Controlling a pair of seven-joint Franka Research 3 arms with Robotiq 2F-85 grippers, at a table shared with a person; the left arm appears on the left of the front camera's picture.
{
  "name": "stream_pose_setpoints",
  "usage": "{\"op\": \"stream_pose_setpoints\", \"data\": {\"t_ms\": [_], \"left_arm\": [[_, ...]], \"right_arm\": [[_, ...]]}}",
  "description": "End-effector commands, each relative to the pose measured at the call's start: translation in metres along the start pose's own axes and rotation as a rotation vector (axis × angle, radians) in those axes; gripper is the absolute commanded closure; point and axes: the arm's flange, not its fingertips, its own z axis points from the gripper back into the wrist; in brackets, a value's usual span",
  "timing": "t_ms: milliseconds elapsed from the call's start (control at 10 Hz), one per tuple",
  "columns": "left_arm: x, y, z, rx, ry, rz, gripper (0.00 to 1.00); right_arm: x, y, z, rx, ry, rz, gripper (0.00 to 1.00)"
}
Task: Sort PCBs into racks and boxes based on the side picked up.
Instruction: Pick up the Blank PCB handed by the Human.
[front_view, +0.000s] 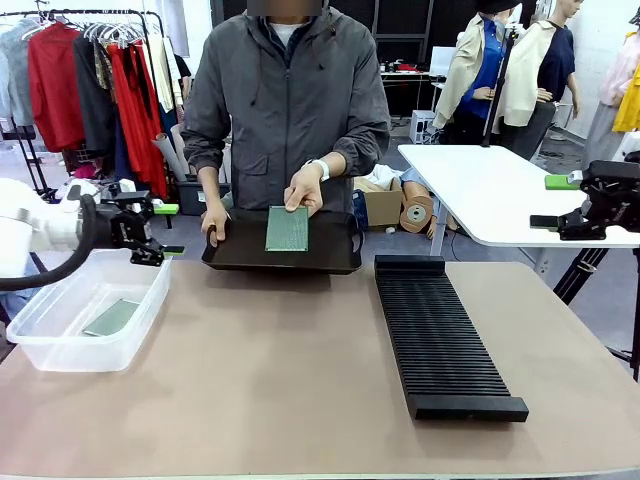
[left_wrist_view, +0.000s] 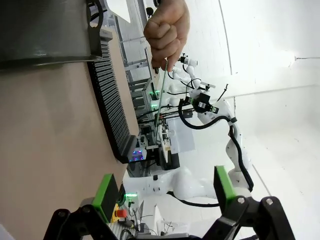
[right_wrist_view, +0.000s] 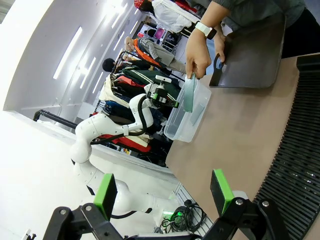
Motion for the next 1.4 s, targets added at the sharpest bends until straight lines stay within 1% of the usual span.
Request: {"op": "stream_pose_setpoints", "data": {"t_ms": [0,100,300,500,800,1000,1200,1300], "left_arm": [[0.003,0.003,-0.016,-0.026,-0.028,-0.061,0.00],[0.004,0.005,-0.026,-0.021,-0.036,-0.077,0.00],[0.004,0.005,-0.047,-0.080,-0.062,-0.129,0.00],[0.001,0.004,-0.067,-0.117,-0.007,-0.150,0.00],[-0.003,0.012,-0.096,-0.111,0.045,-0.211,0.00],[-0.002,0.014,-0.110,-0.114,0.031,-0.259,0.00],[-0.001,0.018,-0.129,-0.080,0.017,-0.296,0.00],[0.001,0.020,-0.138,-0.072,0.010,-0.294,0.00]], "right_arm": [[0.001,0.002,0.000,0.009,-0.003,0.002,0.00],[0.001,0.002,0.000,0.009,-0.003,0.002,0.00],[0.001,0.002,0.000,0.009,-0.003,0.002,0.00],[0.001,0.002,0.000,0.009,-0.003,0.002,0.00],[0.001,0.002,0.000,0.009,-0.003,0.002,0.00],[0.001,0.002,0.000,0.009,-0.003,0.002,0.00],[0.001,0.002,0.000,0.009,-0.003,0.002,0.00],[0.001,0.002,0.000,0.009,-0.003,0.002,0.00]]}}
